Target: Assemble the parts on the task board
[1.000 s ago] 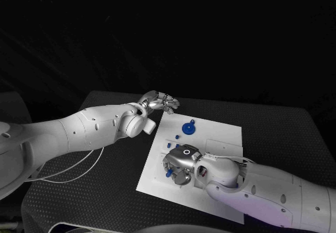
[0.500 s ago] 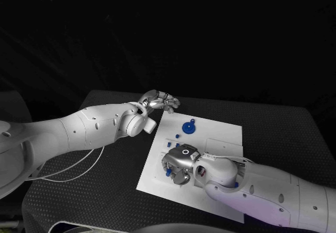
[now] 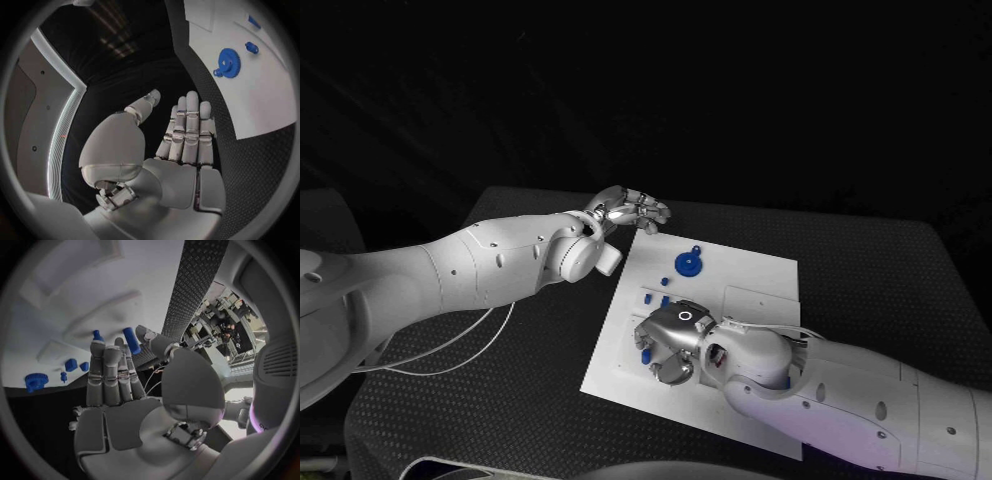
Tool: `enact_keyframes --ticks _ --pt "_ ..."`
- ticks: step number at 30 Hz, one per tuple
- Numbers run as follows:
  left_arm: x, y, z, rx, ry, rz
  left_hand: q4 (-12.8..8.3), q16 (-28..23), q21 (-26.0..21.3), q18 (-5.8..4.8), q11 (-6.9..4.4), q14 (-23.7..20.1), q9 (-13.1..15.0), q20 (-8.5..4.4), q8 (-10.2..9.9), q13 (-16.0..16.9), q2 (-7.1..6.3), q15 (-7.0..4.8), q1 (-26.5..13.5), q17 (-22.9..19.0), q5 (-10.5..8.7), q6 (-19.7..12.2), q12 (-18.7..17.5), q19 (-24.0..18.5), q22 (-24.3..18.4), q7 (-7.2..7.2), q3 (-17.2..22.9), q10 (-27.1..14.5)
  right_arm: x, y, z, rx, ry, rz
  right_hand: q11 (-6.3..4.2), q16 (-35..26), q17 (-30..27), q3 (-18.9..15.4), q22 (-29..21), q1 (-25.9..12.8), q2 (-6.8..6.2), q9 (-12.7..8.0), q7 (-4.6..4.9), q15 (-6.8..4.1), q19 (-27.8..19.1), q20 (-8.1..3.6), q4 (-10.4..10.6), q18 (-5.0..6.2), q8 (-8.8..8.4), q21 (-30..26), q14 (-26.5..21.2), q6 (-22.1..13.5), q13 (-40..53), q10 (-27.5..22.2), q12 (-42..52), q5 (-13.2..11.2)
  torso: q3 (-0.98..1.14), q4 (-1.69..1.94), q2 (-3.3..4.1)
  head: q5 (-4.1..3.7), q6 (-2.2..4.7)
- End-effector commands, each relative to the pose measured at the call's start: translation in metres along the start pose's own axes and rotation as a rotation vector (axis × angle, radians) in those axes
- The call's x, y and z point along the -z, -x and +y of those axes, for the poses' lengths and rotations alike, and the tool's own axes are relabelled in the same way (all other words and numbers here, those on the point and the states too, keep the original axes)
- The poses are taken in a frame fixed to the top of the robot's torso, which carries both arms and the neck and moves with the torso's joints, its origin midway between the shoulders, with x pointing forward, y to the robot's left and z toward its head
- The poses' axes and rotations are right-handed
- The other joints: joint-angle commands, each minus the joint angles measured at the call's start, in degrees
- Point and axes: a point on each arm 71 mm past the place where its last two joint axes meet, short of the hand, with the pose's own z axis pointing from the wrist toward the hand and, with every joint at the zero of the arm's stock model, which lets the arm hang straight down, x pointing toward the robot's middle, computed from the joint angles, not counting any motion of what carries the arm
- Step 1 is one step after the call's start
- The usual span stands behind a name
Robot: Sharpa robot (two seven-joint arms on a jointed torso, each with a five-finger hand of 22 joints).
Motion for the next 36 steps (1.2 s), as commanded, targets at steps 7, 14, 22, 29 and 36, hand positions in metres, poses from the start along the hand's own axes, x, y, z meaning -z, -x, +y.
enact_keyframes --ticks 7,14,22,29,36 --pt "0.000 -0.001 -0.001 0.009 -0.006 0.014 0.3 -0.2 -0.3 1.06 0.06 -0.1 -0.1 0.34 0.2 0.0 0.09 0.12 -0.5 0.1 0.11 -0.5 0.1 0.0 0.6 0.09 0.0 -0.5 0.004 0.003 -0.004 -0.024 -0.014 -0.049 0.96 -0.1 0.1 -3.3 1.0 0.6 -0.74 -0.3 0.47 0.85 -1.0 0.17 -0.1 0.79 -0.60 -0.4 -0.5 -1.8 -1.2 -2.9 0.5 -0.4 0.02 0.06 0.03 -0.17 0.20" --pt "0.000 0.000 -0.001 0.009 -0.005 0.012 0.3 -0.2 -0.3 1.07 0.06 -0.1 -0.1 0.34 0.2 0.0 0.10 0.11 -0.5 0.1 0.11 -0.5 0.1 0.0 0.6 0.09 0.0 -0.5 0.013 0.012 -0.008 -0.038 -0.016 -0.085 0.95 -0.1 0.1 -3.3 1.0 0.8 -0.76 -0.3 0.54 0.85 -1.0 0.18 0.0 0.79 -0.54 -0.4 -0.5 -1.8 -1.2 -2.9 0.7 -0.5 0.01 0.01 0.00 -0.29 0.35" --pt "0.000 0.003 0.000 0.005 -0.006 0.002 0.3 -0.2 -0.3 1.07 0.06 -0.1 -0.1 0.33 0.2 0.0 0.09 0.11 -0.5 0.2 0.11 -0.5 0.1 0.0 0.6 0.09 0.0 -0.5 0.037 0.046 -0.030 -0.170 -0.035 -0.153 0.67 0.1 0.1 -3.6 0.9 0.4 -0.95 -0.2 0.45 0.59 -0.6 0.25 1.1 0.79 0.01 -0.4 -0.2 -1.1 -1.3 -2.3 1.9 0.4 0.06 -0.06 -0.06 -0.95 0.93" --pt "-0.002 0.004 0.001 0.002 -0.005 -0.004 0.3 -0.2 -0.4 1.07 0.05 0.0 -0.1 0.33 0.3 0.0 0.12 0.10 -0.5 0.2 0.11 -0.5 0.1 0.0 0.7 0.09 0.0 -0.4 0.071 0.071 -0.083 -0.367 -0.181 -0.117 -1.20 -0.2 -0.4 -4.8 0.9 -2.9 1.58 0.9 -0.81 -1.22 -0.2 0.01 4.9 0.79 1.92 -0.6 0.3 1.9 0.4 1.8 6.9 -0.4 0.01 -0.47 -0.32 -2.14 1.77" --pt "-0.003 0.004 0.007 0.007 0.007 -0.009 0.3 -0.3 -0.4 1.06 0.05 0.0 -0.1 0.34 0.3 0.1 0.16 0.11 -0.5 0.2 0.11 -0.5 0.1 0.0 0.7 0.09 0.0 -0.4 0.113 0.064 -0.129 -0.603 -0.397 0.013 -4.51 0.5 -0.1 -4.6 0.7 -6.1 3.87 2.1 -2.03 -4.18 3.0 -1.83 10.6 0.79 2.16 0.1 3.1 2.3 10.8 3.7 21.2 -2.7 0.10 -1.25 -1.07 -3.86 1.91"
